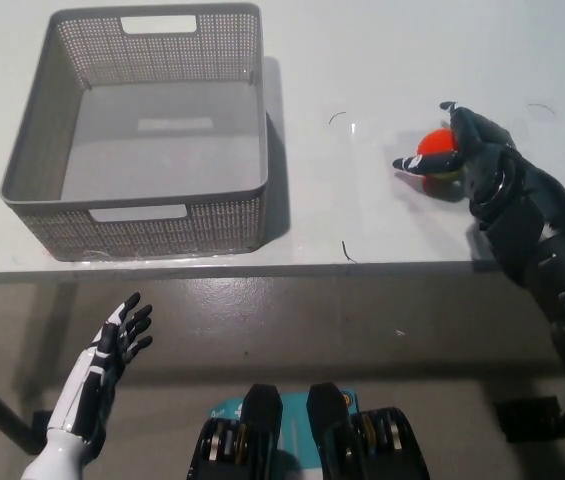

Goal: Use the right hand to pick up a tennis ball and put it into a container on the left side

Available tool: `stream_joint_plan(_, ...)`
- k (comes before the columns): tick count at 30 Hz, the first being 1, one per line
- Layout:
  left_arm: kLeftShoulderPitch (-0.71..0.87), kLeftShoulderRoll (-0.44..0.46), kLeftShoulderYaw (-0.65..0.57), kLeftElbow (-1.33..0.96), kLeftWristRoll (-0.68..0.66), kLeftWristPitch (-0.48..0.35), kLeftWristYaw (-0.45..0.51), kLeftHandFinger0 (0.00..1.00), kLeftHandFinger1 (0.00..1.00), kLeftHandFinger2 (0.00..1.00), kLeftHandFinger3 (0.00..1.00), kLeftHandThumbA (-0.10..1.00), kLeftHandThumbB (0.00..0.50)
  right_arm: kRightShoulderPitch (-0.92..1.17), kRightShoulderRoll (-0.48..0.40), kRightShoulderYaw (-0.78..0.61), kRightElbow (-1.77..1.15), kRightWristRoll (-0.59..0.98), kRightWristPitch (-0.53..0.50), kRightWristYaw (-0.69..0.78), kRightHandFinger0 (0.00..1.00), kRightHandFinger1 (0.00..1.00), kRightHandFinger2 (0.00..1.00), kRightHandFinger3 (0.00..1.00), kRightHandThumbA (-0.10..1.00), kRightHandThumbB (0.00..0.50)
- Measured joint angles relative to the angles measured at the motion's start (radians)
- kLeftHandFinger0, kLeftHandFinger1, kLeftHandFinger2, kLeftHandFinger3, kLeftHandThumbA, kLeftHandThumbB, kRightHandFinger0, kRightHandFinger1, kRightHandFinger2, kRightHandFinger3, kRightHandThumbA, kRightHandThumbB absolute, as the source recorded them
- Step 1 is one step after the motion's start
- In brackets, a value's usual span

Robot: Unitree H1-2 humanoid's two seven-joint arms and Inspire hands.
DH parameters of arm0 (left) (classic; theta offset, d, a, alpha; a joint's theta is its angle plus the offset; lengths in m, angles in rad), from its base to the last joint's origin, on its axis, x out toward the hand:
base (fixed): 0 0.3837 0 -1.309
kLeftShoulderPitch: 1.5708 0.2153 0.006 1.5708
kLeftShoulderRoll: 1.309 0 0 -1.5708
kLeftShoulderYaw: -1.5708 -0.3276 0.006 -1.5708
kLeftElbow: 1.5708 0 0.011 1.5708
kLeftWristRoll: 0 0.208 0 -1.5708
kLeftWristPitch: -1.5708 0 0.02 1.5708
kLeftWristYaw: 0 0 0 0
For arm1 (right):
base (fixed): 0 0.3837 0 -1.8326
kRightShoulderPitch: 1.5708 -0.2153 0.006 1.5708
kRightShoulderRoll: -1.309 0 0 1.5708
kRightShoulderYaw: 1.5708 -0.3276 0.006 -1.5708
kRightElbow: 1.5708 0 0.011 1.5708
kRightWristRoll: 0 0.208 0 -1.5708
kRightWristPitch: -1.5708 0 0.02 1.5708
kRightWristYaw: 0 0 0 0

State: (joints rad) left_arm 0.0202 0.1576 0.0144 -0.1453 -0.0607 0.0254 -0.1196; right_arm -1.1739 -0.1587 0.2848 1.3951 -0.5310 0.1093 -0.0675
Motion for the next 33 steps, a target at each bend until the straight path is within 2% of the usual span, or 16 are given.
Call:
stream_joint_plan(9,-0.001,0.0,0.005,0.0,0.0,-0.001,0.0,1.0,1.0,1.0,1.0,1.0,0.0,0.002,0.017,0.002,0.014,0.015,0.001,-0.006,1.0,1.0,1.0,1.0,0.79,0.476)
stream_joint_plan(10,-0.003,0.0,0.008,0.001,0.0,-0.001,0.0,1.0,1.0,1.0,1.0,1.0,0.001,0.002,0.018,0.002,0.015,0.017,0.001,-0.008,1.0,1.0,1.0,1.0,0.75,0.439)
stream_joint_plan(12,-0.008,0.0,0.015,0.0,0.0,-0.001,0.0,1.0,1.0,1.0,1.0,1.0,0.0,0.002,0.02,0.002,0.018,0.02,0.001,-0.021,0.95,1.0,1.0,1.0,0.51,0.315)
stream_joint_plan(13,-0.009,0.0,0.017,0.0,0.0,-0.001,0.0,1.0,1.0,1.0,1.0,1.0,0.001,0.002,0.022,0.002,0.02,0.02,0.001,-0.031,0.92,1.0,1.0,1.0,0.44,0.31)
stream_joint_plan(14,-0.01,0.0,0.019,0.0,0.0,-0.001,0.0,1.0,1.0,1.0,1.0,1.0,0.005,0.002,0.023,0.002,0.021,0.021,0.001,-0.042,0.76,0.86,0.86,0.89,0.22,0.231)
stream_joint_plan(15,-0.011,0.0,0.02,0.0,0.0,-0.001,0.0,1.0,1.0,1.0,1.0,1.0,0.005,0.003,0.025,0.0,0.022,0.023,0.0,-0.056,0.46,0.57,0.63,0.71,-0.06,0.265)
stream_joint_plan(17,-0.011,0.0,0.021,0.001,0.0,-0.001,0.0,1.0,1.0,1.0,1.0,1.0,0.008,0.009,0.028,-0.008,0.022,0.034,-0.012,-0.093,0.31,0.39,0.47,0.5,-0.1,0.255)
stream_joint_plan(19,-0.012,0.0,0.022,0.003,0.0,-0.001,0.0,1.0,1.0,1.0,1.0,1.0,0.008,0.017,0.03,-0.023,0.022,0.044,-0.027,-0.13,0.22,0.28,0.31,0.32,-0.1,0.248)
stream_joint_plan(21,-0.013,0.0,0.024,0.005,0.0,-0.001,0.0,1.0,1.0,1.0,1.0,1.0,0.01,0.023,0.03,-0.041,0.022,0.056,-0.045,-0.164,0.06,0.13,0.18,0.18,-0.1,0.228)
stream_joint_plan(22,-0.015,0.0,0.024,0.006,0.0,-0.001,0.0,1.0,1.0,1.0,1.0,1.0,0.009,0.027,0.03,-0.05,0.022,0.063,-0.053,-0.18,0.01,0.08,0.14,0.16,-0.1,0.224)
stream_joint_plan(25,-0.021,0.0,0.026,0.007,0.0,-0.001,0.0,1.0,1.0,1.0,1.0,1.0,0.006,0.041,0.031,-0.077,0.022,0.084,-0.083,-0.229,0.0,0.01,0.19,0.21,-0.1,0.213)
stream_joint_plan(26,-0.024,0.0,0.027,0.007,0.0,-0.002,0.0,1.0,1.0,1.0,1.0,1.0,0.006,0.046,0.032,-0.092,0.023,0.093,-0.097,-0.249,0.0,0.02,0.27,0.24,-0.1,0.215)
stream_joint_plan(28,-0.028,0.0,0.028,0.007,0.0,-0.002,0.0,1.0,1.0,1.0,1.0,1.0,0.005,0.05,0.033,-0.114,0.024,0.109,-0.118,-0.277,0.0,0.12,0.58,0.41,-0.1,0.225)
stream_joint_plan(30,-0.031,0.0,0.03,0.007,0.0,-0.002,0.0,1.0,1.0,1.0,1.0,1.0,0.0,0.051,0.033,-0.14,0.024,0.128,-0.137,-0.303,0.02,0.24,0.74,0.63,-0.1,0.242)
stream_joint_plan(31,-0.034,0.0,0.031,0.007,0.0,-0.002,0.0,1.0,1.0,1.0,1.0,1.0,0.005,0.051,0.033,-0.157,0.024,0.138,-0.149,-0.317,0.02,0.27,0.77,0.69,-0.1,0.251)
stream_joint_plan(33,-0.039,0.0,0.033,0.007,0.0,-0.002,0.0,1.0,1.0,1.0,1.0,1.0,0.005,0.051,0.035,-0.194,0.024,0.163,-0.165,-0.331,0.01,0.28,0.74,0.69,-0.1,0.244)
